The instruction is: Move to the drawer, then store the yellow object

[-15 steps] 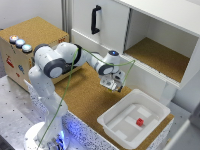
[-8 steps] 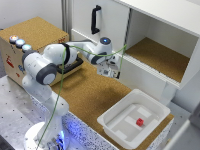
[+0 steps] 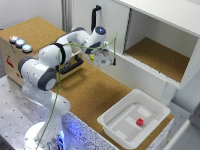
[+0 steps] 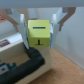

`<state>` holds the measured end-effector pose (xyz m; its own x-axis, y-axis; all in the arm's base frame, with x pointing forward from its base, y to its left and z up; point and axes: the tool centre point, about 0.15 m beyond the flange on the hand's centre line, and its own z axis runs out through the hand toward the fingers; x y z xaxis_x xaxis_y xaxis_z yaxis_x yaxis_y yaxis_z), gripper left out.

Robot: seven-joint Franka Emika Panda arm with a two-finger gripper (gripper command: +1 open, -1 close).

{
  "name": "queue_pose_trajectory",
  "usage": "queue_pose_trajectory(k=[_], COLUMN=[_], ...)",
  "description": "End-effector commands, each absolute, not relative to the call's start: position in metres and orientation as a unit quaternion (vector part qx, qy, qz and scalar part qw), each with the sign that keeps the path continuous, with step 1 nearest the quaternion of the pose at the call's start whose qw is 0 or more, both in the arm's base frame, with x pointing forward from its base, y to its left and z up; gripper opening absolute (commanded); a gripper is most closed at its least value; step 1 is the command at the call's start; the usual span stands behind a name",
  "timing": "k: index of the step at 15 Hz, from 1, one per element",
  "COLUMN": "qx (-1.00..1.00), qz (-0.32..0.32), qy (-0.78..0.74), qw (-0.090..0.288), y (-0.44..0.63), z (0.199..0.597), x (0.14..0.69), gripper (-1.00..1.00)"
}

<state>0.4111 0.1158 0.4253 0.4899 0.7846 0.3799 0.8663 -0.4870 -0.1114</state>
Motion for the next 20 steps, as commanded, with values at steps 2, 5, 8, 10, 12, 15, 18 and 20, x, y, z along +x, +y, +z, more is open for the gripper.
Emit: queue_pose_trajectory(k=[2,5,8,10,12,15,18,20], qx=[-0.764,-0.701,-0.656,-0.637,-0.618,-0.596,-0.585,-0.588], qz=[-0.04,-0.007,0.03,0.051,0.076,0.087,0.098,0.104], qy=[-0.62,-0.695,-0.745,-0.762,-0.778,-0.797,-0.804,-0.802], qw=[0.175,0.157,0.118,0.1,0.082,0.053,0.034,0.03], y=[0.211,0.258,0.284,0.295,0.302,0.307,0.31,0.31], z=[0.429,0.421,0.399,0.382,0.364,0.342,0.328,0.321], x=[0.401,0.371,0.346,0.334,0.322,0.306,0.301,0.304], gripper=[-1.0,-1.0,-1.0,-1.0,-1.0,-1.0,-1.0,-1.0])
